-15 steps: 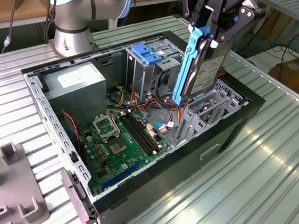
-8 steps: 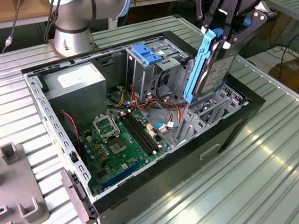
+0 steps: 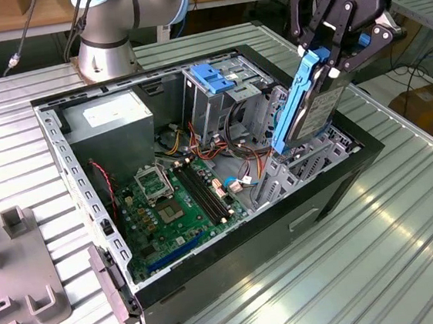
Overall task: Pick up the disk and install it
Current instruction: 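Insert the disk into the insertion slot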
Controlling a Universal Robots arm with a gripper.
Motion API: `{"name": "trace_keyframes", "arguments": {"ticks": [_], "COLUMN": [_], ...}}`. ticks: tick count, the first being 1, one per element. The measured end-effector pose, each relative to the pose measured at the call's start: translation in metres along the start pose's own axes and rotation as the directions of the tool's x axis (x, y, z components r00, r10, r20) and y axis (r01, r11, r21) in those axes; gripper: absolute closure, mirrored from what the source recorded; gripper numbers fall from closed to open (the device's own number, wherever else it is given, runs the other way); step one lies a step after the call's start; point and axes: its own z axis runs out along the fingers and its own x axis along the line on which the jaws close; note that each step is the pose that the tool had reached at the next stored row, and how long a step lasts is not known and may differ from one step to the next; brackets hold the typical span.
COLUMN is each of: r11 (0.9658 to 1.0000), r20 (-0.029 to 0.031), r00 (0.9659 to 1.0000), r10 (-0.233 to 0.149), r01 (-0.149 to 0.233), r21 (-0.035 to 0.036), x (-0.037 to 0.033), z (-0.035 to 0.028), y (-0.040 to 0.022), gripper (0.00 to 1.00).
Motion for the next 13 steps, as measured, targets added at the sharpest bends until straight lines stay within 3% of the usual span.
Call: {"name": "trace_keyframes", "arguments": {"ticks": [13], "r11": [1.0000], "r20": [0.0001], "r00": [1.0000], "r10": [-0.001], "r01": [0.001], "r21": [0.0000], "x": [0.0029], "z": [0.0109], "y": [-0.0062], "gripper": [0.63]}}
